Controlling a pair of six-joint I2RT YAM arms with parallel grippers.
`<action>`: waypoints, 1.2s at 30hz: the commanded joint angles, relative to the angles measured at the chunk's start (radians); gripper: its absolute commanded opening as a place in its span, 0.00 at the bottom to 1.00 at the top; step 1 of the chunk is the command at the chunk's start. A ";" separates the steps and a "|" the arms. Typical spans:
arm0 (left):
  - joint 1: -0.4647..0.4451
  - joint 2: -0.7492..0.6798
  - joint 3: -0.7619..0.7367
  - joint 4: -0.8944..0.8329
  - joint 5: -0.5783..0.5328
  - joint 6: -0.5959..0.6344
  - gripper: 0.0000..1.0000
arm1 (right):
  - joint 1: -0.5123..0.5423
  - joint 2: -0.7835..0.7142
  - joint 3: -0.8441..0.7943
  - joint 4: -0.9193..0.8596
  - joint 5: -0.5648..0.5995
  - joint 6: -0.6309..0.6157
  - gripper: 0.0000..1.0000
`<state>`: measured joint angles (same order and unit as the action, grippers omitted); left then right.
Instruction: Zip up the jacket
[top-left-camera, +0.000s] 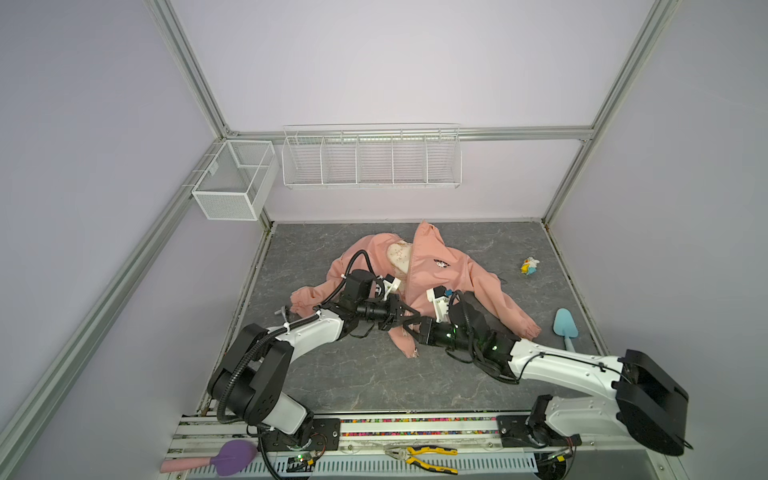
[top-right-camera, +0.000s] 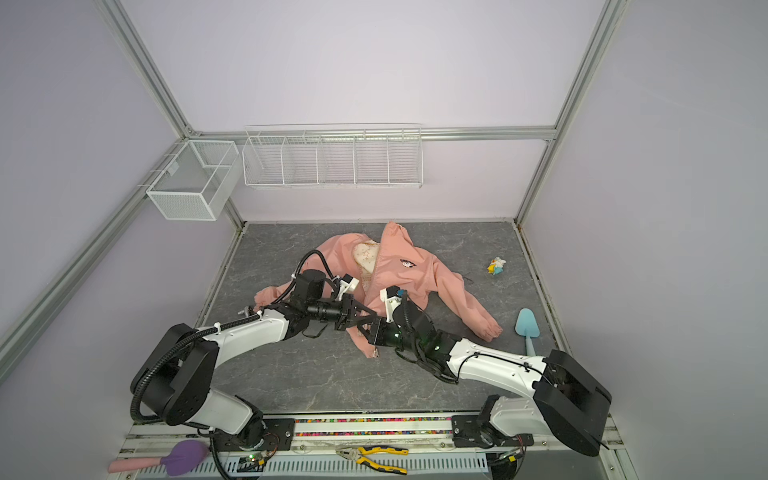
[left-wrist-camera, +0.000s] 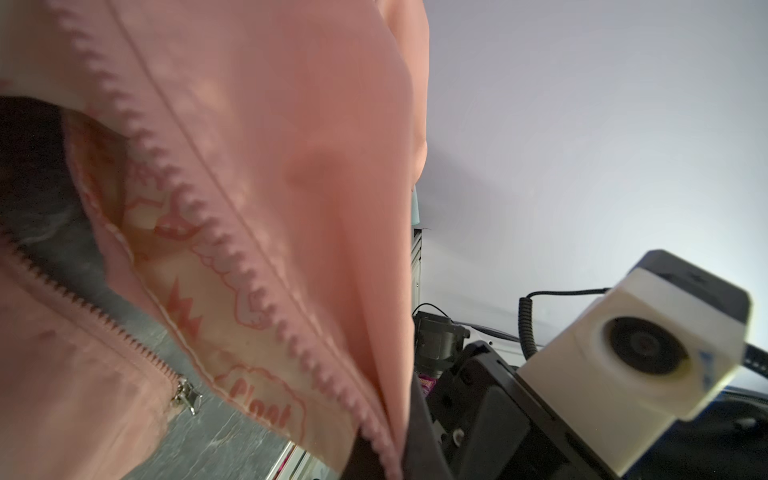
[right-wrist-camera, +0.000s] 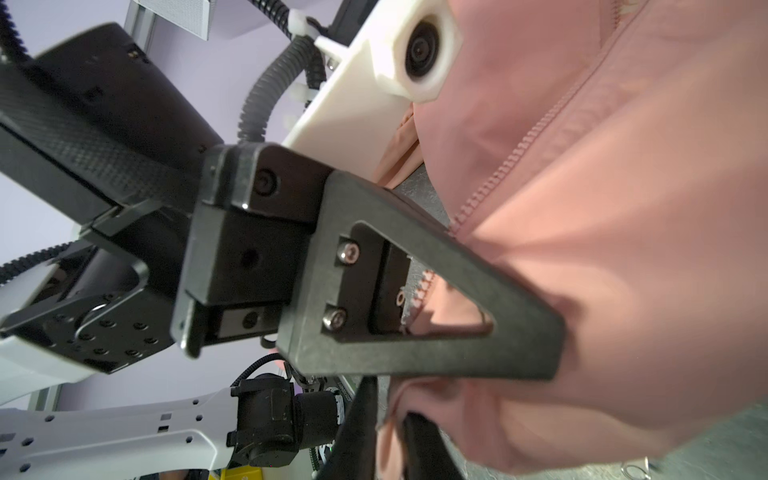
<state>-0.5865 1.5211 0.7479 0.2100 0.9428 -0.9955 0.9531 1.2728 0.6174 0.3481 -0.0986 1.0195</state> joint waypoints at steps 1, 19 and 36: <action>-0.013 0.008 -0.007 0.046 0.040 -0.020 0.00 | 0.002 -0.031 0.004 0.011 0.017 -0.019 0.35; -0.012 0.008 -0.004 0.082 0.056 -0.037 0.00 | -0.014 -0.022 0.016 -0.001 -0.024 -0.017 0.41; -0.012 0.002 0.007 0.065 0.059 -0.029 0.00 | -0.038 -0.022 -0.041 0.096 -0.133 -0.001 0.27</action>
<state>-0.5922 1.5261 0.7475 0.2642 0.9829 -1.0206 0.9195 1.2621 0.6014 0.3687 -0.1913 1.0023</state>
